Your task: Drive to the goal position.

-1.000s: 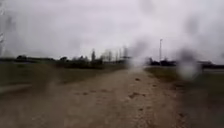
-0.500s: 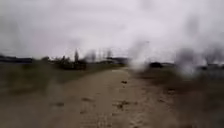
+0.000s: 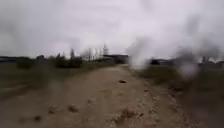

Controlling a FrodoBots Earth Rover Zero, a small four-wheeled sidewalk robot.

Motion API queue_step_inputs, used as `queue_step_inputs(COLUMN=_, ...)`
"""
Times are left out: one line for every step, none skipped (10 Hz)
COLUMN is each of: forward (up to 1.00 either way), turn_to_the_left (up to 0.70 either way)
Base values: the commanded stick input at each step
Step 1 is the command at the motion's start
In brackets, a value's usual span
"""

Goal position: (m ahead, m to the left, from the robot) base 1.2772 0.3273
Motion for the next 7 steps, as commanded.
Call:
queue_step_inputs(forward=1.0, turn_to_the_left=0.0)
queue_step_inputs(forward=1.0, turn_to_the_left=0.0)
queue_step_inputs(forward=1.0, turn_to_the_left=0.0)
queue_step_inputs(forward=1.0, turn_to_the_left=0.0)
queue_step_inputs(forward=1.0, turn_to_the_left=0.0)
queue_step_inputs(forward=1.0, turn_to_the_left=0.0)
queue_step_inputs(forward=1.0, turn_to_the_left=0.0)
